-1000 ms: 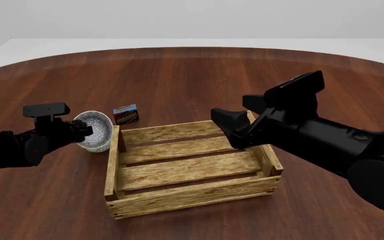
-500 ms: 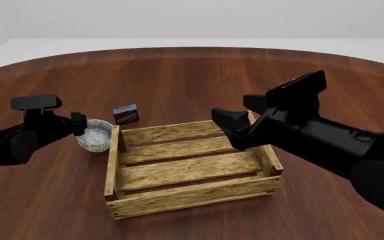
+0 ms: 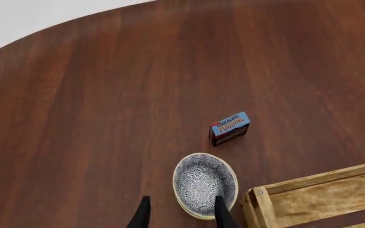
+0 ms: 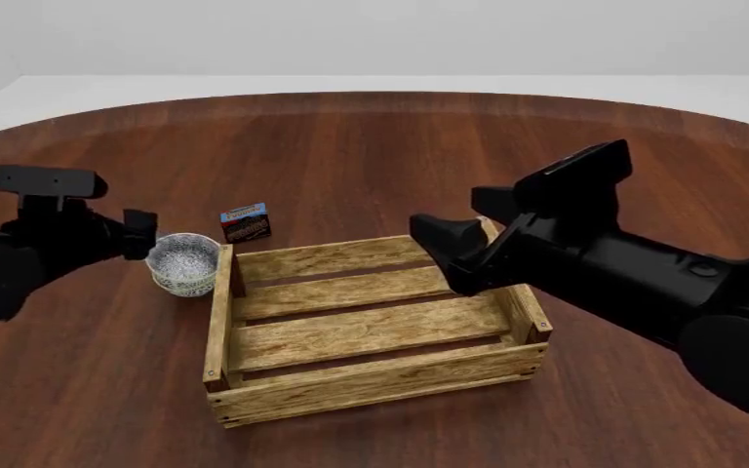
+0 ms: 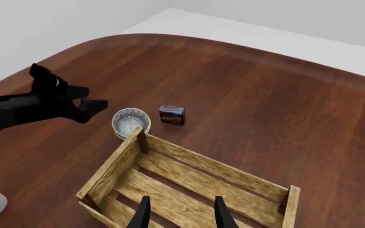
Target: Stack the right bowl on the left bowl and place them in the tray.
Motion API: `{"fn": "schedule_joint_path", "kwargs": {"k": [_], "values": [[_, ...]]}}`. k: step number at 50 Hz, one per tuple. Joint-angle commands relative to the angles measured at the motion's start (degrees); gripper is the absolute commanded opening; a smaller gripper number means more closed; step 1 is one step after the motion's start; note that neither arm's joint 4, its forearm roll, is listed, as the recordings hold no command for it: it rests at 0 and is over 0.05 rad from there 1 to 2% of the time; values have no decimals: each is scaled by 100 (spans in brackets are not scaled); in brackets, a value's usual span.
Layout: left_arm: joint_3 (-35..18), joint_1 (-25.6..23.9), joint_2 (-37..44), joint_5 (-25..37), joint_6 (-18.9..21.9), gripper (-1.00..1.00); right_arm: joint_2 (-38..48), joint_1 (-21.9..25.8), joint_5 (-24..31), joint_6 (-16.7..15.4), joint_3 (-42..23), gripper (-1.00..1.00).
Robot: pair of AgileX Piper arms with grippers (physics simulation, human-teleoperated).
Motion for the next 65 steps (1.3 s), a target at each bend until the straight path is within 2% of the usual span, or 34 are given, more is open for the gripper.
{"fn": "schedule_joint_path", "kwargs": {"k": [1, 2, 3, 4, 6, 7, 13, 14, 16, 21, 24, 34, 47, 65], "values": [[40, -142, -258, 211, 297, 100, 44, 2, -17, -7, -3, 100], [48, -171, -279, 228, 342, 100, 47, 1, -15, -3, -5, 100], [154, -154, -337, 131, 750, 100, 56, -13, -19, -10, -8, 100], [183, -172, -359, 125, 862, 100, 58, -6, -20, -5, -7, 100], [140, -266, -406, 252, 713, 100, 66, -16, -23, -9, -8, 100], [149, -212, -399, 234, 890, 100, 71, -13, -23, -10, -11, 100], [183, -426, -427, 312, 993, 100, 77, -16, -29, -12, -9, 100], [195, -320, -388, 273, 1173, 100, 87, -15, -36, -10, -9, 100], [194, -386, -418, 325, 1208, 100, 95, -22, -38, -10, -12, 100], [287, -349, -328, 236, 1713, 100, 100, -23, -40, -20, -15, 100], [269, -388, -324, 295, 1693, 100, 108, -26, -44, -17, -18, 100], [345, -430, -15, 102, 2302, 100, 129, -21, -50, -23, -19, 100], [220, -520, 590, -146, 2537, 100, 133, -42, -43, -12, -26, 100], [151, -612, 1377, -533, 2656, 100, 252, -76, -106, -18, -45, 100]]}}
